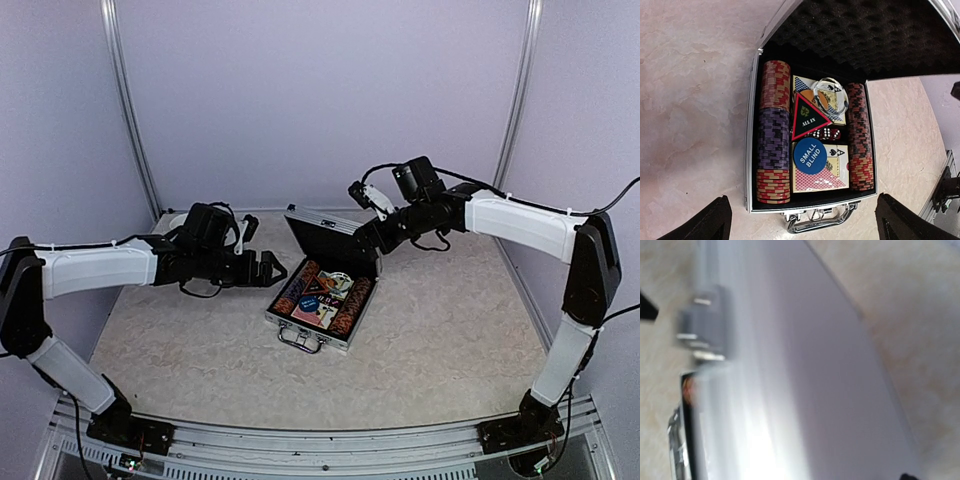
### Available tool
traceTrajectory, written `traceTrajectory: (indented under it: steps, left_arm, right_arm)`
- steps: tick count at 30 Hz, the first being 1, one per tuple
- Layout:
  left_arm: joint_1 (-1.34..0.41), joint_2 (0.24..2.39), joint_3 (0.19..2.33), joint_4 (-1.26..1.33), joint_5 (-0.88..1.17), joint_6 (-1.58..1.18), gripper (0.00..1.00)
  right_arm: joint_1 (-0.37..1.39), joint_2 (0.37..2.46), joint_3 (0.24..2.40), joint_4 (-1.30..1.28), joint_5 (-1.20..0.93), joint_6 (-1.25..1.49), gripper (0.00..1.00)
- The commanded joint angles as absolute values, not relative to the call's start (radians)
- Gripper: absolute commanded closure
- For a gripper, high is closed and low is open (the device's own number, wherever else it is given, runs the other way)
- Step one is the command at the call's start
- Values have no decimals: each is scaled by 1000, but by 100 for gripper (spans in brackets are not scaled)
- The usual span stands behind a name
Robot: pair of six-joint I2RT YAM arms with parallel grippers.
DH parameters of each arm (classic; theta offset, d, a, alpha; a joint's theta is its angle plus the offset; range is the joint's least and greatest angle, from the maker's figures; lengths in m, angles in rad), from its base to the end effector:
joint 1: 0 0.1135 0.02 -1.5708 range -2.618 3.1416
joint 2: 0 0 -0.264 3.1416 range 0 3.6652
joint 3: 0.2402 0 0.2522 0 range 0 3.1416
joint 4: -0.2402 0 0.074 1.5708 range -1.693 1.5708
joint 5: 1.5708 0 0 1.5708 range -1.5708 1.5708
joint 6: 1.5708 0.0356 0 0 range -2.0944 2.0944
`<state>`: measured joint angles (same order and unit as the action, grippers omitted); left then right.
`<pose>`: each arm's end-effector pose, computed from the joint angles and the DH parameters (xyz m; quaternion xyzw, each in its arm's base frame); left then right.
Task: Pack up texas hold em set
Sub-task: Close the box lid on the chip case.
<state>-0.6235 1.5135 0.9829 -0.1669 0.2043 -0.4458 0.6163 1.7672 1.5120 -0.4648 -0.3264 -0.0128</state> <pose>0.2637 -0.1985 0.2349 0.1229 0.8941 -0.2939 0.3149 0.3236 0.2432 0.2976 -0.3418 0.8339 0.2623 0.3448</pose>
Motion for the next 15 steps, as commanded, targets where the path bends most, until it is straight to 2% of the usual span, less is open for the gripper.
traceTrajectory:
  steps: [1,15]
  left_arm:
    - [-614,1485,956,-166,183,-449,1]
    - [-613,1334,831,-222,119,-486,1]
  right_arm:
    - [665,1712,1461,-433,-365,32,15]
    - [801,1630,1342,-390,-310,112,10]
